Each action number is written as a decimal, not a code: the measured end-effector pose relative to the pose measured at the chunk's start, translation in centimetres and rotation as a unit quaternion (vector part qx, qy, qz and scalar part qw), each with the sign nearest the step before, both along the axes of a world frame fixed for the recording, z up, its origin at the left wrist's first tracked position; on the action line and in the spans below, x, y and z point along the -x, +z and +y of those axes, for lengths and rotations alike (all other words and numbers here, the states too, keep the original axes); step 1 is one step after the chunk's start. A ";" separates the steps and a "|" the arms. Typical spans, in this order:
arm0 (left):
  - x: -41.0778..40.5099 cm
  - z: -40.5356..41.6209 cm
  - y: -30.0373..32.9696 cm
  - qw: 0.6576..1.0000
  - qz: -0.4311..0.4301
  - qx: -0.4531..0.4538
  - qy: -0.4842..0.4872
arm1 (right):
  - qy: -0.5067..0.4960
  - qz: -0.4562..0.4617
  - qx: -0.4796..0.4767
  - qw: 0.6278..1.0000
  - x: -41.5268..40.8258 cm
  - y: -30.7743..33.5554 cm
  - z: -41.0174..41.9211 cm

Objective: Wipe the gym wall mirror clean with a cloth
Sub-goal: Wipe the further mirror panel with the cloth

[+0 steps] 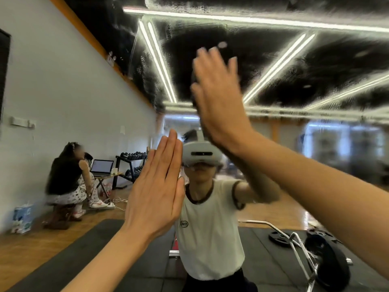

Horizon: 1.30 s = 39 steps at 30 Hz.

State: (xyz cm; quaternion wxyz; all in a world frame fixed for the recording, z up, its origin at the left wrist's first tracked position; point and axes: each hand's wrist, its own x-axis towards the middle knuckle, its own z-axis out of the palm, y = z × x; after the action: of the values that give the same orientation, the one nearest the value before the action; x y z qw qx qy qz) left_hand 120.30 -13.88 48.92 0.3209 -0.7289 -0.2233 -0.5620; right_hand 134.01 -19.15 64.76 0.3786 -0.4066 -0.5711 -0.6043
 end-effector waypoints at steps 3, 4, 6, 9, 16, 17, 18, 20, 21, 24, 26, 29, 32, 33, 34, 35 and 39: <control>0.0 0.0 0.0 1.000 -0.002 -0.003 -0.004 | -0.032 -0.116 0.019 0.993 0.8 -1.8 0.8; 0.0 0.1 0.0 1.000 -0.001 -0.002 -0.005 | -0.035 -0.109 0.016 0.993 -0.4 -1.9 0.1; 0.0 0.1 -0.1 1.000 -0.001 -0.001 -0.007 | -0.026 -0.036 0.014 0.999 -4.7 -2.8 -2.2; 0.0 0.2 -0.1 1.000 -0.001 0.002 -0.002 | -0.013 0.138 -0.012 0.990 -12.2 -5.0 -6.7; 0.0 0.2 -0.2 1.000 0.006 0.008 -0.009 | 0.032 0.155 -0.064 0.985 -4.7 -5.3 -2.6; 0.0 0.3 -0.2 1.000 0.006 0.006 -0.009 | 0.032 0.102 -0.042 0.993 -1.8 -5.3 -0.8; 0.0 0.4 -0.2 1.000 0.005 0.004 -0.010 | 0.030 0.058 -0.018 0.998 0.6 -5.4 0.4; 0.0 0.5 -0.1 1.000 0.003 0.005 -0.008 | 0.012 -0.021 0.009 1.000 2.1 -5.3 1.0; 0.0 0.5 -0.2 1.000 0.004 0.006 -0.006 | 0.005 -0.040 0.010 0.999 0.8 -5.3 0.5; -0.1 0.2 -0.1 1.000 0.003 0.014 -0.006 | 0.004 0.045 0.005 0.999 -6.7 -7.0 -3.7; 0.1 -0.1 -0.1 1.000 0.011 0.018 -0.019 | -0.009 0.166 0.006 0.986 -11.6 -8.7 -6.8; 1.5 -0.2 -0.3 0.999 0.007 0.021 -0.032 | 0.019 0.273 -0.031 0.961 -11.6 -8.9 -6.9; 3.4 0.6 -0.6 0.998 -0.052 0.029 -0.010 | 0.044 0.203 -0.041 0.977 -3.4 -8.0 -2.8; 3.8 1.1 -0.6 0.997 -0.063 0.034 -0.002 | 0.046 0.161 -0.021 0.986 -0.2 -8.0 -1.1; 4.0 1.5 -0.6 0.997 -0.068 0.039 0.004 | 0.041 0.117 -0.001 0.992 2.8 -8.3 0.5; 4.1 1.8 -0.6 0.997 -0.071 0.042 0.007 | 0.026 0.071 0.015 0.997 5.3 -8.6 1.7; 4.0 2.0 -0.8 0.996 -0.074 0.041 0.005 | -0.018 -0.009 0.054 0.998 3.1 -9.6 0.7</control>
State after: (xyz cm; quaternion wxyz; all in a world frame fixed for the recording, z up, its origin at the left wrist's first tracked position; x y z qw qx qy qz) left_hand 116.26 -11.86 48.14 0.2760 -0.6966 -0.2729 -0.6034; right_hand 130.86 -18.43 55.13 0.3399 -0.4311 -0.5993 -0.5826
